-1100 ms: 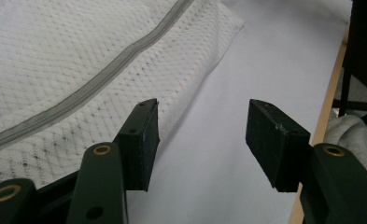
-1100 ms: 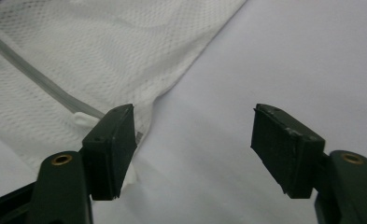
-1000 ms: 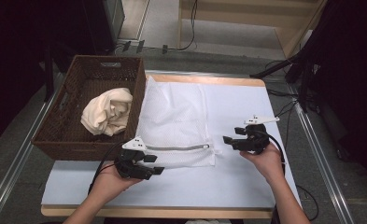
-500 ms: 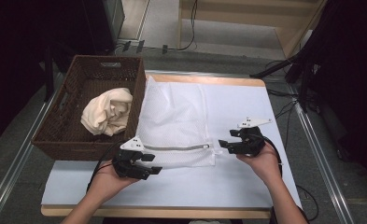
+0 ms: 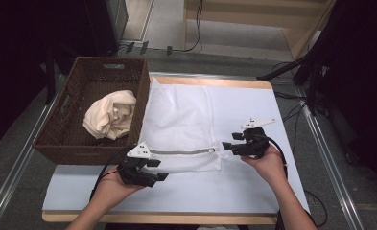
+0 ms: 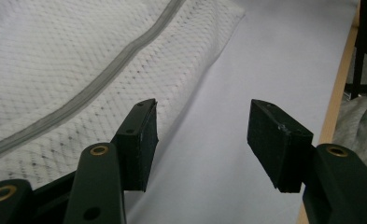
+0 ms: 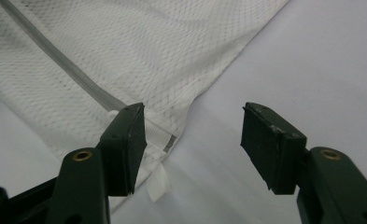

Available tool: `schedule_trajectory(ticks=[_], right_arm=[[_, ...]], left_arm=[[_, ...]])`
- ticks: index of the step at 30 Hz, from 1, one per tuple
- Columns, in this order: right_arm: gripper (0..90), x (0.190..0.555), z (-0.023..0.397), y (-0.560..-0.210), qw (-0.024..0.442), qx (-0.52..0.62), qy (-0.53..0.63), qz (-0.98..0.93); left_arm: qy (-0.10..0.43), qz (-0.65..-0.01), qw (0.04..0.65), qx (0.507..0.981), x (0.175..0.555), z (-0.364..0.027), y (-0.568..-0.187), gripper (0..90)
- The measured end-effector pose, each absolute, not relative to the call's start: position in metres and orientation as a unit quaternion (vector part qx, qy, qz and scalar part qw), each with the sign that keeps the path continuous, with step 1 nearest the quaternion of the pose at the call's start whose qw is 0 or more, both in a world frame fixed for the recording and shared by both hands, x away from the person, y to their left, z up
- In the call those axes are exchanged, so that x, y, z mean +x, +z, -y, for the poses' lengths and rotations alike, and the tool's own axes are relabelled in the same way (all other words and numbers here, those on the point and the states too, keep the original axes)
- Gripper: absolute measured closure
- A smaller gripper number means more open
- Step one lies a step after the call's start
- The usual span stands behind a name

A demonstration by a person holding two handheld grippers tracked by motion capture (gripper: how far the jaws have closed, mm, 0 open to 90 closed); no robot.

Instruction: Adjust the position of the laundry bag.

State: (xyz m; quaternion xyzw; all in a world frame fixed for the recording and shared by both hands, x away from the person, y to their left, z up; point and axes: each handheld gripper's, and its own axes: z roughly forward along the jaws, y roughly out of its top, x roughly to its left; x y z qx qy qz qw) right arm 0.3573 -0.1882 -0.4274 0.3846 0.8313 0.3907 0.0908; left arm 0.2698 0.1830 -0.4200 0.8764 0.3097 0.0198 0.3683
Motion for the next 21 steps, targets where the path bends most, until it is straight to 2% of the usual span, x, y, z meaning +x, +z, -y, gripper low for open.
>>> schedule_trajectory(ticks=[15,21], right_arm=[[40.2,0.378,0.171,-0.426,0.114,0.397,0.383,-0.826],[39.6,0.393,0.163,-0.428,0.102,0.403,0.402,-0.816]], left_arm=[[0.017,-0.323,0.385,0.864,0.265,-0.180,-0.418,42.7],[0.015,-0.332,0.392,0.858,0.265,-0.183,-0.418,42.9]])
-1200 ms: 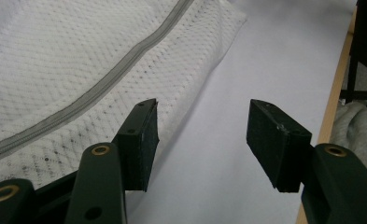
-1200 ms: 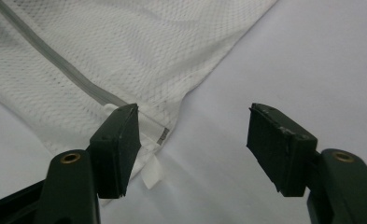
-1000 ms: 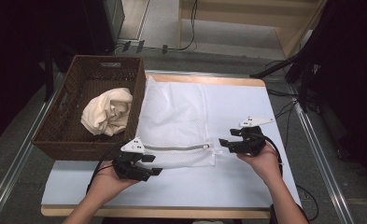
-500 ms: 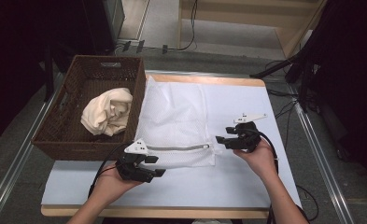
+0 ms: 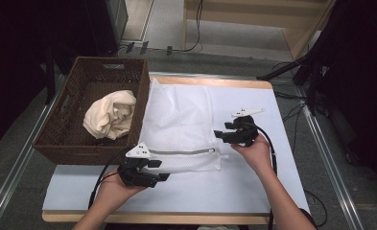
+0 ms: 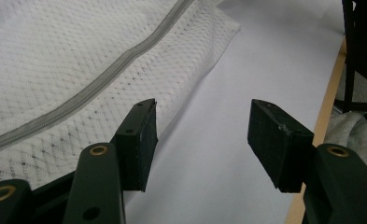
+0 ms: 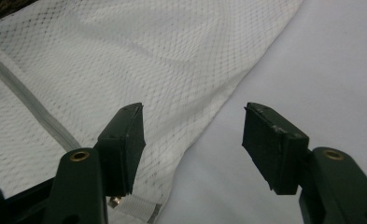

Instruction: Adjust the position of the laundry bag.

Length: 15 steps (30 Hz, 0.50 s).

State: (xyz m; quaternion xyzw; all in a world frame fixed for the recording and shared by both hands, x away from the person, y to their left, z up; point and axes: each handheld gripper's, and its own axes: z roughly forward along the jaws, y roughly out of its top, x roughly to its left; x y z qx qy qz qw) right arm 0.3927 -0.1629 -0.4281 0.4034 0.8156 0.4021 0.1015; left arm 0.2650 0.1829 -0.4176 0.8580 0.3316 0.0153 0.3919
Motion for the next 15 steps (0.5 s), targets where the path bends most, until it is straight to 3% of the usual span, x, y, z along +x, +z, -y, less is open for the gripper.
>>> schedule_trajectory(ticks=[15], right_arm=[[35.9,0.417,0.147,-0.443,0.091,0.409,0.402,-0.815]], left_arm=[[0.031,-0.355,0.391,0.848,0.254,-0.197,-0.417,42.9]])
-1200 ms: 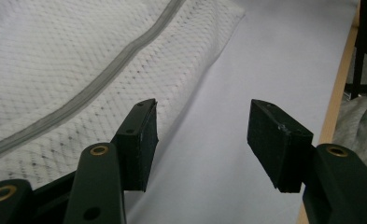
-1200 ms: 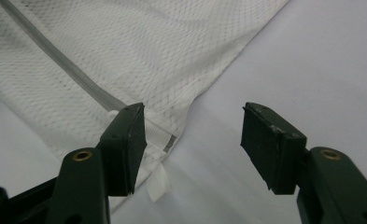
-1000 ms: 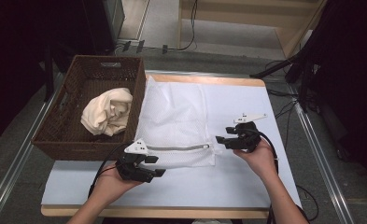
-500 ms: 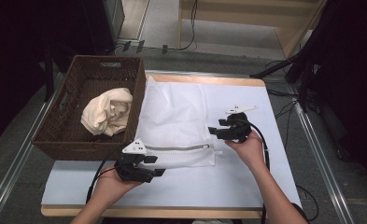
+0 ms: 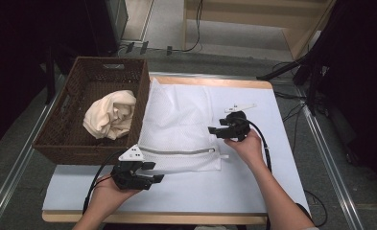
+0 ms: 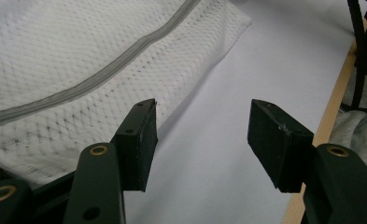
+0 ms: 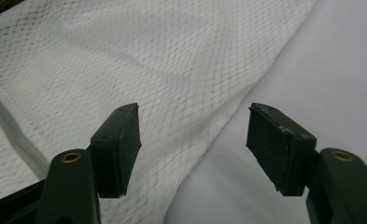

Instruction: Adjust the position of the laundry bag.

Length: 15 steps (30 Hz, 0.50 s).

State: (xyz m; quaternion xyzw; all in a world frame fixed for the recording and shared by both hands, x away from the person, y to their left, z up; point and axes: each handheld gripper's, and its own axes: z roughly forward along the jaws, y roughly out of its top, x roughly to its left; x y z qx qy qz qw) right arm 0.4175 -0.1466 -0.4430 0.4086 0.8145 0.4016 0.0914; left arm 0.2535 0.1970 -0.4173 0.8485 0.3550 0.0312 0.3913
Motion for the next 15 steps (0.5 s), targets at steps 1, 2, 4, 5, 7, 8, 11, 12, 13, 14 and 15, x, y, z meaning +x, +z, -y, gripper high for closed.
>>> schedule_trajectory(ticks=[1,2,4,5,7,8,11,12,13,14,15], right_arm=[[35.6,0.420,0.145,-0.444,0.090,0.407,0.401,-0.816],[35.0,0.422,0.144,-0.446,0.089,0.406,0.401,-0.816],[35.0,0.424,0.141,-0.448,0.082,0.406,0.403,-0.816],[35.0,0.424,0.139,-0.449,0.081,0.406,0.401,-0.817],[34.7,0.425,0.136,-0.451,0.087,0.401,0.394,-0.822],[34.7,0.426,0.134,-0.452,0.088,0.401,0.391,-0.824],[39.5,0.430,0.128,-0.455,0.093,0.403,0.390,-0.823],[40.3,0.431,0.126,-0.456,0.098,0.403,0.393,-0.821],[41.4,0.432,0.124,-0.457,0.098,0.405,0.392,-0.820],[41.9,0.433,0.122,-0.459,0.100,0.406,0.386,-0.822],[42.2,0.433,0.120,-0.461,0.100,0.407,0.380,-0.825]], left_arm=[[0.032,-0.356,0.391,0.848,0.253,-0.199,-0.417,42.9],[0.034,-0.359,0.390,0.847,0.252,-0.201,-0.416,43.0],[0.031,-0.361,0.394,0.845,0.250,-0.204,-0.416,42.9],[0.031,-0.363,0.393,0.845,0.249,-0.205,-0.416,42.8],[0.036,-0.366,0.392,0.843,0.247,-0.209,-0.415,42.9],[0.037,-0.368,0.392,0.843,0.247,-0.210,-0.415,42.9],[0.040,-0.374,0.390,0.841,0.245,-0.213,-0.414,42.8],[0.040,-0.373,0.394,0.839,0.245,-0.214,-0.414,42.8],[0.036,-0.374,0.398,0.837,0.245,-0.216,-0.413,42.5],[0.034,-0.376,0.403,0.834,0.244,-0.217,-0.413,42.4],[0.034,-0.376,0.405,0.833,0.245,-0.219,-0.412,42.4]])
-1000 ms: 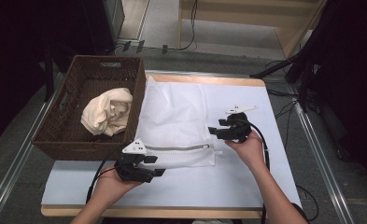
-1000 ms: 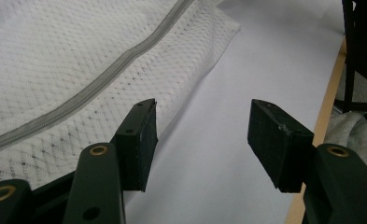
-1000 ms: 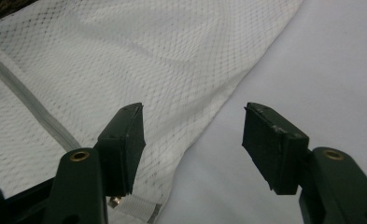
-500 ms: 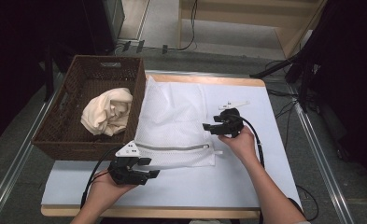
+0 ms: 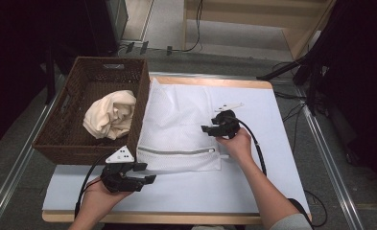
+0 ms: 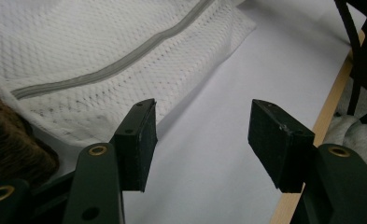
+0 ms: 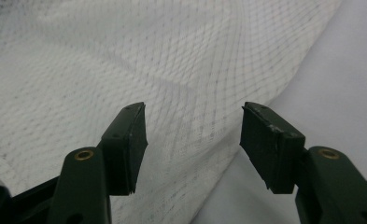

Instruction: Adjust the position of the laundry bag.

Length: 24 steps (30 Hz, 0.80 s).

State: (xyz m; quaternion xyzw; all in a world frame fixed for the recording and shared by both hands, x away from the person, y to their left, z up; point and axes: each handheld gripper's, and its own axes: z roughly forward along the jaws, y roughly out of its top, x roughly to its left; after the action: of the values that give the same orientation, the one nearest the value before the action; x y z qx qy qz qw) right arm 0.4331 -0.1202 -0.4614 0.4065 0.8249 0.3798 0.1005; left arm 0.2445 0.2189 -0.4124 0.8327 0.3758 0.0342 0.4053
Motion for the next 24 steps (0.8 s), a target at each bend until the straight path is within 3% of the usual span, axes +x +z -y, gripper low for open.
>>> schedule_trajectory(ticks=[5,11,13,14,24], right_arm=[[49.5,0.433,0.115,-0.470,0.109,0.398,0.349,-0.842],[78.5,0.432,0.116,-0.469,0.094,0.400,0.346,-0.844],[81.8,0.431,0.116,-0.469,0.090,0.402,0.345,-0.843],[89.4,0.431,0.116,-0.468,0.086,0.408,0.339,-0.844],[90.0,0.435,0.123,-0.462,0.066,0.438,0.326,-0.835]], left_arm=[[0.042,-0.388,0.397,0.831,0.245,-0.225,-0.412,42.6],[0.042,-0.385,0.400,0.831,0.244,-0.224,-0.412,42.4],[0.042,-0.384,0.402,0.830,0.244,-0.224,-0.412,42.4],[0.043,-0.385,0.399,0.831,0.244,-0.224,-0.412,42.4],[0.052,-0.396,0.392,0.829,0.244,-0.230,-0.411,42.8]])
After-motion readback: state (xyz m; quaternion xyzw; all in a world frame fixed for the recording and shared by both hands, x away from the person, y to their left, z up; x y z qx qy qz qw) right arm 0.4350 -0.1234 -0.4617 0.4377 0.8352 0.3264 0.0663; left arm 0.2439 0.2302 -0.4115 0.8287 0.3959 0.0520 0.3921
